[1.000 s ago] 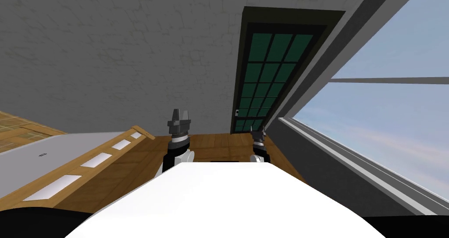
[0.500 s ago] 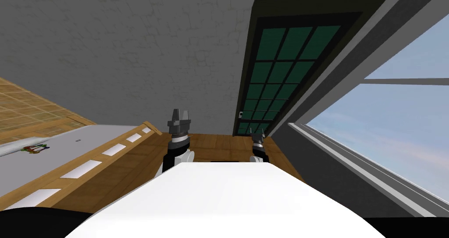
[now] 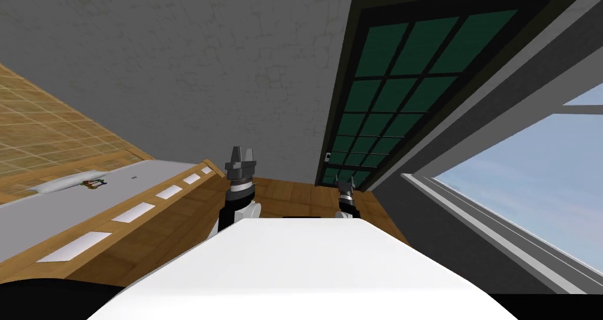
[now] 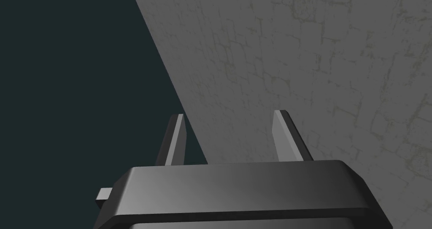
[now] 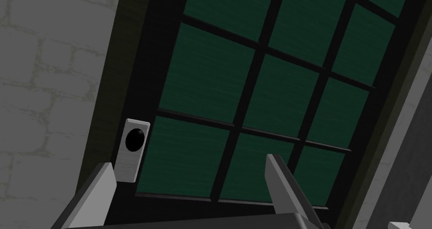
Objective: Pull the door open
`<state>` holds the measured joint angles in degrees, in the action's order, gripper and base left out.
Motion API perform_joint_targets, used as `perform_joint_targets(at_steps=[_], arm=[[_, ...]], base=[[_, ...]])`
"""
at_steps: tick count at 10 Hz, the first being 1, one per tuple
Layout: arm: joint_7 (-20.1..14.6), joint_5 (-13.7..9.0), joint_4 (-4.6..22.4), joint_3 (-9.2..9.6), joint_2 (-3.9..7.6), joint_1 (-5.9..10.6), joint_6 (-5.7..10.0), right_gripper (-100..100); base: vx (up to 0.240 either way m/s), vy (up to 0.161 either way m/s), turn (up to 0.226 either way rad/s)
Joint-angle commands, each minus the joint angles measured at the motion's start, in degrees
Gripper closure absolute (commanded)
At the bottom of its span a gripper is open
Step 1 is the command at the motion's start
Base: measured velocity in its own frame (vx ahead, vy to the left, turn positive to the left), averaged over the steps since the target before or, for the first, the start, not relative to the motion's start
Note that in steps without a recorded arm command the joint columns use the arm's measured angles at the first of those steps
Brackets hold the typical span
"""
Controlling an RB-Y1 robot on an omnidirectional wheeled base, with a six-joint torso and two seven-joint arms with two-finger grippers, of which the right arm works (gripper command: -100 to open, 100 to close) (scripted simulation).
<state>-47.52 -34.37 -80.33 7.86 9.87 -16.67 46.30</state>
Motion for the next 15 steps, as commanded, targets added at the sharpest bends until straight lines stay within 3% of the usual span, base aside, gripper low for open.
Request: perform_joint_targets(at_steps=[1, 6, 15], arm=[[-1.4, -1.1, 1.6, 0.4, 0.09, 0.32, 0.44, -100], [-7.1, -5.5, 9.1, 1.84, 0.96, 1.99, 2.34, -100], [-15.0, -11.6, 19.3, 3.82, 2.1, 4.3, 4.97, -100]], base=[[0.085, -0.068, 0.131], [0.105, -0.065, 0.198], [0.088, -0.08, 0.156]])
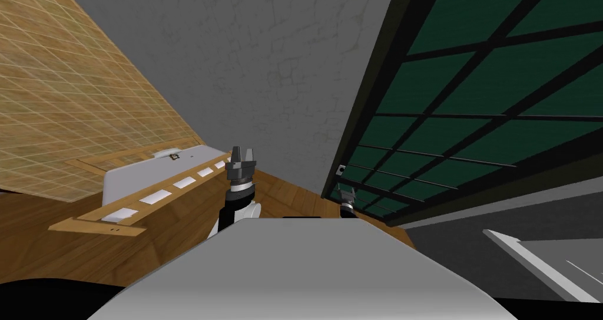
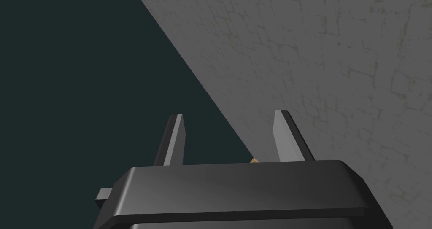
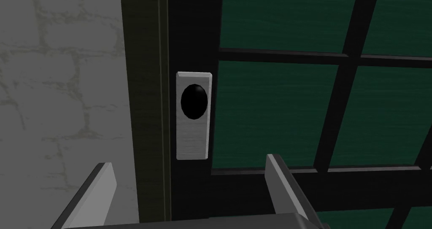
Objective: Pull the door open
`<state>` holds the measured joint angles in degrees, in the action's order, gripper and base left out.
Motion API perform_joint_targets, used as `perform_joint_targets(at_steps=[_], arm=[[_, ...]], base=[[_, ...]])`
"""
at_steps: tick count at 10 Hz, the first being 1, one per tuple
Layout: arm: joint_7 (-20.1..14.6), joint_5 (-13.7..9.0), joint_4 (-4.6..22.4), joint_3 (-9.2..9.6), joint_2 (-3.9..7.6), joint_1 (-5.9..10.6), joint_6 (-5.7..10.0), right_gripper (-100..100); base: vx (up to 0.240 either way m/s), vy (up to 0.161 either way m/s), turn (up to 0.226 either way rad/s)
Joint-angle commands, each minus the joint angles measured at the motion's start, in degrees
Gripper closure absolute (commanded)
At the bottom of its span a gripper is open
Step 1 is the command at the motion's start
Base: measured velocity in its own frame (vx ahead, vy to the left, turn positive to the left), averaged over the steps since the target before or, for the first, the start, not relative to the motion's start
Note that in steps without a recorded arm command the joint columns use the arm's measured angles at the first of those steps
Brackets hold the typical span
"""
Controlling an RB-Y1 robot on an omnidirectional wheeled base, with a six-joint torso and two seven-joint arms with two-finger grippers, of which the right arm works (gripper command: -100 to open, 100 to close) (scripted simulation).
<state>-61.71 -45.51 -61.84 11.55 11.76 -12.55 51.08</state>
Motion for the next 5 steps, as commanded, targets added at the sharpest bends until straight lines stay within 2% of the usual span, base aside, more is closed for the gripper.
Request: perform_joint_targets(at_steps=[1, 3, 5], arm=[[-1.8, -1.3, 2.2, 0.39, 0.34, 0.49, 0.53, -100], [-4.2, -3.1, 5.3, 0.99, 0.66, 1.18, 1.32, -100], [-5.1, -3.8, 6.4, 1.21, 0.78, 1.44, 1.61, -100]], base=[[0.091, -0.087, 0.227], [0.103, -0.102, 0.176], [0.069, -0.088, 0.12]])
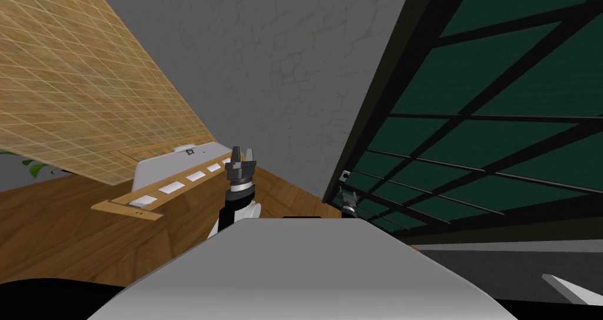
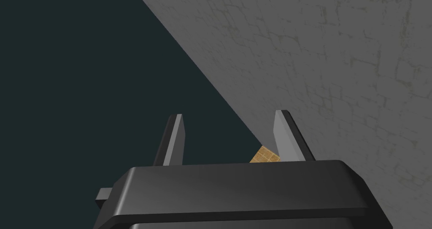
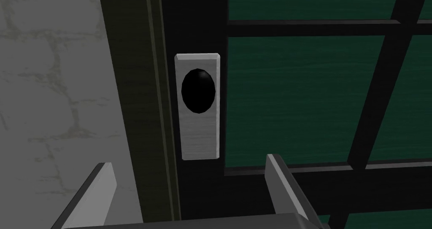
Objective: Pull the door open
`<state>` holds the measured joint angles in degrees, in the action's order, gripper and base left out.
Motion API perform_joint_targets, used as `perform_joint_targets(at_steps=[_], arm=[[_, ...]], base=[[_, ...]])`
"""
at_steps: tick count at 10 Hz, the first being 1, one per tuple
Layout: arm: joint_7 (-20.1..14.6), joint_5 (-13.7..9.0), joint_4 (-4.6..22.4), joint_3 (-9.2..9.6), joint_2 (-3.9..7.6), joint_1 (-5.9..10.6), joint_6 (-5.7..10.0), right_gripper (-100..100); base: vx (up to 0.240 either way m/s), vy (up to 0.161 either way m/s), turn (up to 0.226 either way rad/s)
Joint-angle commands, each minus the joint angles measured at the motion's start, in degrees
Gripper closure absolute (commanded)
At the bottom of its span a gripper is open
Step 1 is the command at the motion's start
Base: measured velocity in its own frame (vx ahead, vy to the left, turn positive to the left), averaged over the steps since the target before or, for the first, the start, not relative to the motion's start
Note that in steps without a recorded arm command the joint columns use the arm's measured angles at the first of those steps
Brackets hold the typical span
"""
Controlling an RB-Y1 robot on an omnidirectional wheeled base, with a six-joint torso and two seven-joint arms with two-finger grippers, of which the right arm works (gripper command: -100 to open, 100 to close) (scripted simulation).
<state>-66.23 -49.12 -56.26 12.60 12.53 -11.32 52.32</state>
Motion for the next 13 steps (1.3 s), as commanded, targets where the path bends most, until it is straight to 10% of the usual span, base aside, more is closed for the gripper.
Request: perform_joint_targets(at_steps=[1, 13], arm=[[0.0, 0.0, 0.0, 0.0, 0.0, 0.0, 0.0, -100], [-12.1, -0.5, 6.9, -0.89, 8.24, -1.3, 2.6, -100]], base=[[0.023, -0.034, 0.016], [0.126, -0.004, 0.035]])
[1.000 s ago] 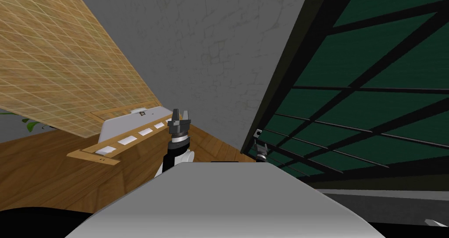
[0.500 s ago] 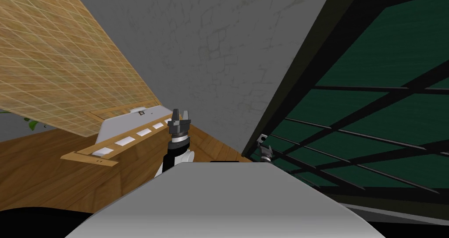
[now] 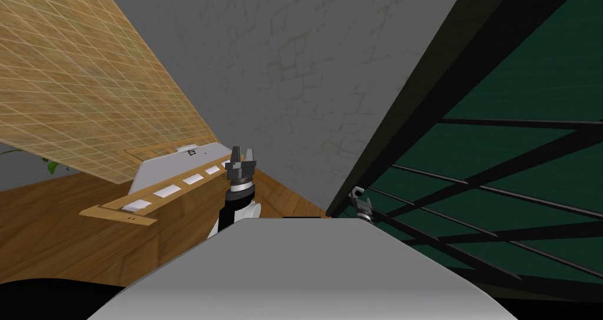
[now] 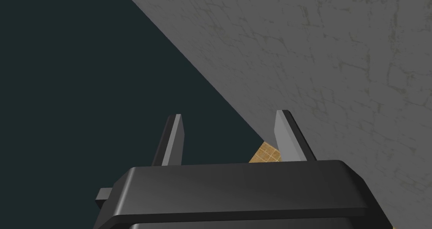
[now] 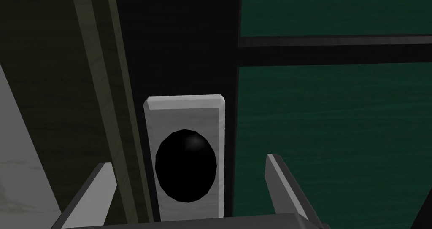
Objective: Pull the door open
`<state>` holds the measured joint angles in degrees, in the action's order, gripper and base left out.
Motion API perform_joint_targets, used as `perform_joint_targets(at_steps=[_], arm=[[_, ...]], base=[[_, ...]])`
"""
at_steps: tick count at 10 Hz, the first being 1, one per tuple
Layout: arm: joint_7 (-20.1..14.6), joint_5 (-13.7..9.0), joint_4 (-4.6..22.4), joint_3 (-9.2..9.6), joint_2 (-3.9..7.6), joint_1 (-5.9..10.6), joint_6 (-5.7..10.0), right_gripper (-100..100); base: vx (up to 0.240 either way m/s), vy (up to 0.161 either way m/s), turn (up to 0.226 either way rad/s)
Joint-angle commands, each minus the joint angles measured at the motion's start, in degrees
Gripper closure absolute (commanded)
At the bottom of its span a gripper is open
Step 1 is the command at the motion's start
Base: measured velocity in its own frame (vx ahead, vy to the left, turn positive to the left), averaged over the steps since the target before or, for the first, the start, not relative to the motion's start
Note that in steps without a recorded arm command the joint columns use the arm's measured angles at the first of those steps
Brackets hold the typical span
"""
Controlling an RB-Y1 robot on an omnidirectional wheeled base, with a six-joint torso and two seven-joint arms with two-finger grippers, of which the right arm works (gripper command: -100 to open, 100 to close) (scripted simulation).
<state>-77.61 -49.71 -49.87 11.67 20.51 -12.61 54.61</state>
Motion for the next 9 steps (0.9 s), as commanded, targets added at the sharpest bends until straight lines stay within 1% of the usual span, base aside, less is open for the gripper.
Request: perform_joint_targets(at_steps=[1, 2, 3, 8, 9], arm=[[-1.7, 0.0, 1.1, -0.04, 0.9, -0.12, 0.52, -100], [-1.2, 0.1, 1.0, 0.15, 0.46, -0.05, 0.51, -100], [-1.2, 0.1, 1.0, 0.15, 0.46, -0.05, 0.51, 100], [-1.2, 0.1, 1.0, 0.15, 0.46, -0.05, 0.51, 100], [-1.7, 0.7, 0.5, 1.19, 0.87, -0.37, 0.69, 100]], base=[[0.144, -0.002, 0.02], [0.041, 0.011, -0.032], [-0.02, 0.011, 0.024], [-0.006, -0.003, 0.001], [-0.133, 0.023, 0.043]])
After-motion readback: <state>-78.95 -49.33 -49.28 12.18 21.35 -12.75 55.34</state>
